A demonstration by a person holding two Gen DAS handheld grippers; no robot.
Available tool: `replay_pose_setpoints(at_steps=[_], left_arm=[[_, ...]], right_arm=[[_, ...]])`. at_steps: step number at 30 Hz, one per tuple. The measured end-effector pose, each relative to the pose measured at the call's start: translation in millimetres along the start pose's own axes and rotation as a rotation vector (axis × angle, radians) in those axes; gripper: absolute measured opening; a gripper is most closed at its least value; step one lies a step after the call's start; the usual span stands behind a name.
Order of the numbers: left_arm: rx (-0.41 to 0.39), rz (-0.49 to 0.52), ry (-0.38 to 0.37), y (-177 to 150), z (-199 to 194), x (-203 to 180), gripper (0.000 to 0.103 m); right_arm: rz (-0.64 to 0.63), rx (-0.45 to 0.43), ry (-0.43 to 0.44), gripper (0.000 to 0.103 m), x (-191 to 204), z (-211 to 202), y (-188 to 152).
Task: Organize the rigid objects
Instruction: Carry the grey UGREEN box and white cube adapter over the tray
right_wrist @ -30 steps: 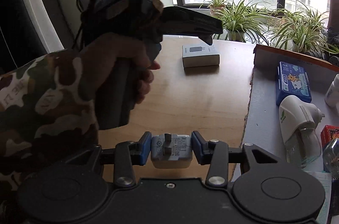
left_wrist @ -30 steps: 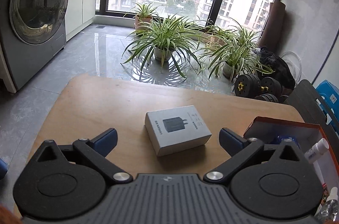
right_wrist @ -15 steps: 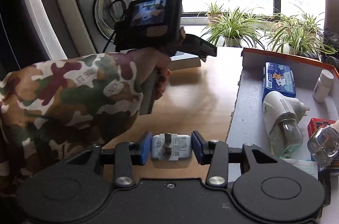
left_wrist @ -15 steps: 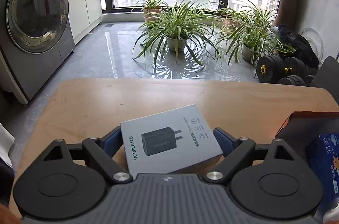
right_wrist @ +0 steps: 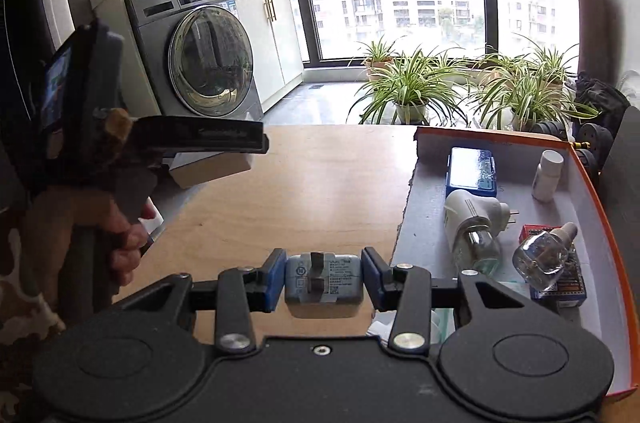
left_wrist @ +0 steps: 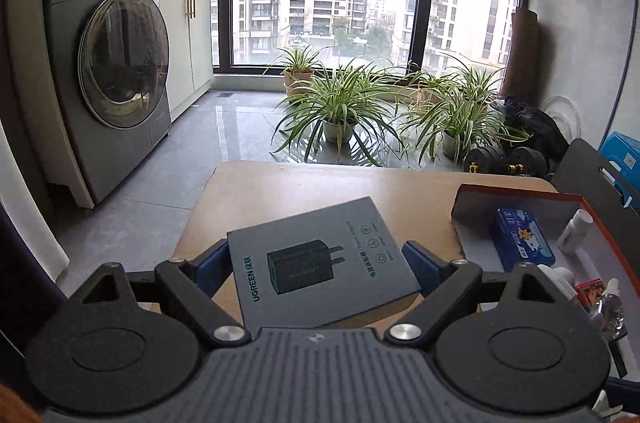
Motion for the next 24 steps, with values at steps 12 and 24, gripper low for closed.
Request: replay_pose_setpoints(at_steps=[12,24], left_arm=[[-0.021,-0.014,-0.1,-20.5,-63.5,-57.5,0.093],[-0.037,0.034,-0.231,-29.2,-67.3,-118.6,0.093]], right_arm=[[0.044,-0.092,-0.106,0.051,-38.2,-65.6,1.7],[0.122,-0.168,-0.259,0.051,-105.4,-110.9,5.5]])
Point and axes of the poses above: each gripper's, at about its wrist camera, not at the fingertips, and z roughly the way its jaws point, x to its left, y to its top, the point moved 7 cm from there along z, roughly the way its jaws point, and after that the axes turned 8 degrees about -x, right-handed, at the moved point
